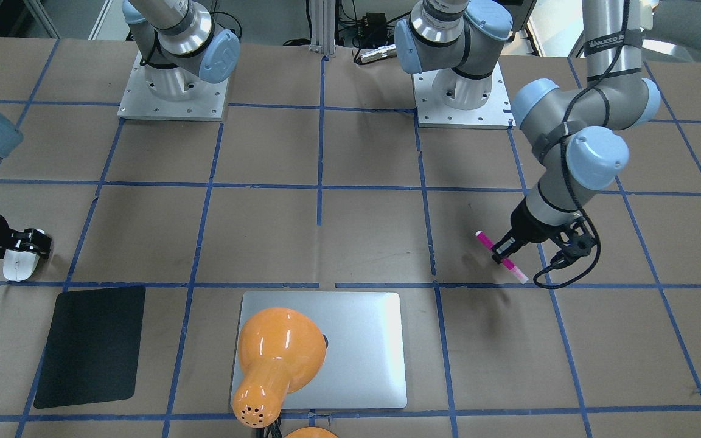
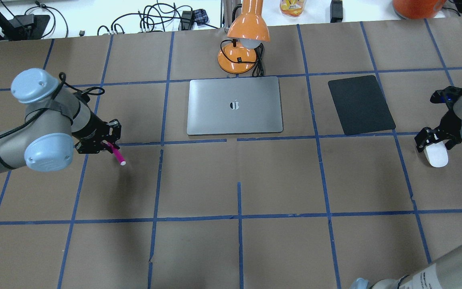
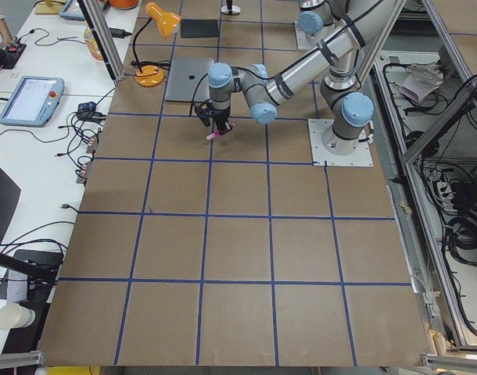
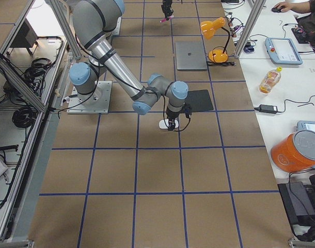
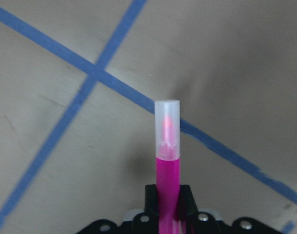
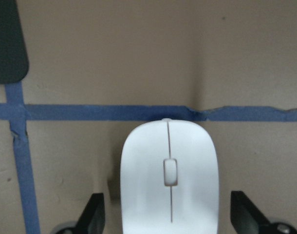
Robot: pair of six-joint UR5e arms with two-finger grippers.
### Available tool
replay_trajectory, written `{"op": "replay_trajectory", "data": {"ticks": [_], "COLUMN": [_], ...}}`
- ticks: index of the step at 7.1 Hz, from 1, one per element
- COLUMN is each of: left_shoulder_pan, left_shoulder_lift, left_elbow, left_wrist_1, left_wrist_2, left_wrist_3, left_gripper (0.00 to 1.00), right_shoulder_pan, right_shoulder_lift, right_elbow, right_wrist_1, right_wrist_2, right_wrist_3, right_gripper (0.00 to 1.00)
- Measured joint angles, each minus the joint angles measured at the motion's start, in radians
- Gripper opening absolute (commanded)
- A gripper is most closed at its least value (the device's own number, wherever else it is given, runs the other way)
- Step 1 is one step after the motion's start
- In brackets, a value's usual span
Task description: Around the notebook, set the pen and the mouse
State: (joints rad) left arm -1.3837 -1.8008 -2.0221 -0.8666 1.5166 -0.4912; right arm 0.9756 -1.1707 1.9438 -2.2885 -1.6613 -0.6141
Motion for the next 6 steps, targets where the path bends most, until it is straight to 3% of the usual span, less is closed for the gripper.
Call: {"op": "replay_trajectory", "data": {"ticks": [3,6], "left_shoulder_pan": [-0.312,-0.515], "left_shoulder_lift": [-0.066,-0.170], "left_elbow": [0.185,0.228], "left_wrist_1": [-0.109,-0.112], "left_wrist_2": [0.002,-0.001], "left_wrist_3": [-0.582,-1.045], "left_gripper": [0.00,0.00], "right_shoulder_pan": [0.000,0.000], "right_shoulder_lift": [-0.001,-0.009], "right_elbow": [-0.004,-0.006], "right_wrist_1": [0.000,0.007], "right_wrist_2": [-0.005,-0.012], "right_wrist_3": [0.004,0.007], "right_gripper": [0.50,0.54]}}
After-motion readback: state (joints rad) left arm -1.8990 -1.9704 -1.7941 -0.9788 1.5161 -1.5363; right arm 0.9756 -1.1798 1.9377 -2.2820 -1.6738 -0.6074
